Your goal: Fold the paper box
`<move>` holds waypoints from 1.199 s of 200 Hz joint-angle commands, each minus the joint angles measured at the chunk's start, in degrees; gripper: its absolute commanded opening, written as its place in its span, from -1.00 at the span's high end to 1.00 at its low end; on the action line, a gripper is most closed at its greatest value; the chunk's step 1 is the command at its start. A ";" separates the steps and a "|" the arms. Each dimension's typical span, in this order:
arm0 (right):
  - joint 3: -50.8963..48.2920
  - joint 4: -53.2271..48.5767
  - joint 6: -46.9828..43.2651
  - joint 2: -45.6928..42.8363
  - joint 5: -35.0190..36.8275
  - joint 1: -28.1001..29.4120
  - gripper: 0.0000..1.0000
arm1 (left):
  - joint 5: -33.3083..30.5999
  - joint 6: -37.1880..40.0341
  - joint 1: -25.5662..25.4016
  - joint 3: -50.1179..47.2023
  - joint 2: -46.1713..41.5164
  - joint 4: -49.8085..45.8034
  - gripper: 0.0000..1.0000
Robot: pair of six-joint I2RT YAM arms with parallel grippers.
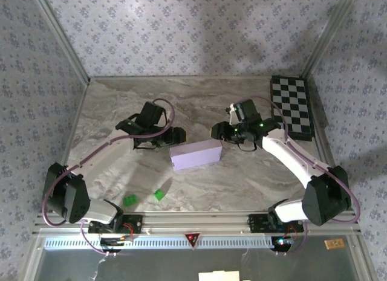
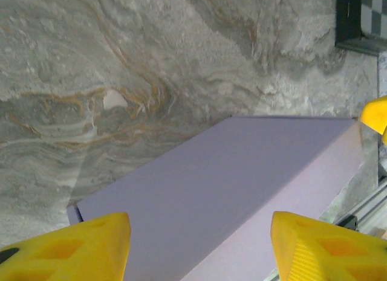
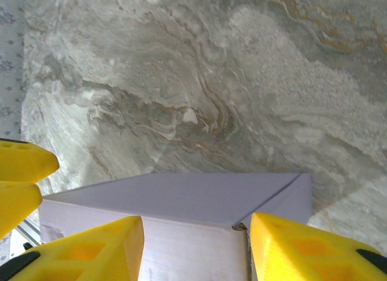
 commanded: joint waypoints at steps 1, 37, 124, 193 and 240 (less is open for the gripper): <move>2.17 -1.56 -0.36 0.76 -0.36 0.07 -0.02 | -1.22 0.64 0.88 2.28 -1.53 -2.86 -0.29; 1.81 -4.46 -3.04 0.38 0.91 -0.36 -0.07 | -0.31 0.40 0.93 0.87 -5.38 -6.62 -0.37; 1.23 -3.16 -3.38 1.55 -2.49 -0.57 -0.16 | 3.50 -5.22 -1.33 -9.05 -11.47 -3.93 -0.51; 1.86 0.03 -0.58 2.49 -8.94 -0.43 -0.18 | 2.18 -7.28 -0.76 -7.51 -8.27 4.34 -0.50; 5.35 2.20 0.40 5.23 -8.85 -0.93 -0.18 | 1.99 -3.09 1.48 0.28 -1.89 3.88 -0.49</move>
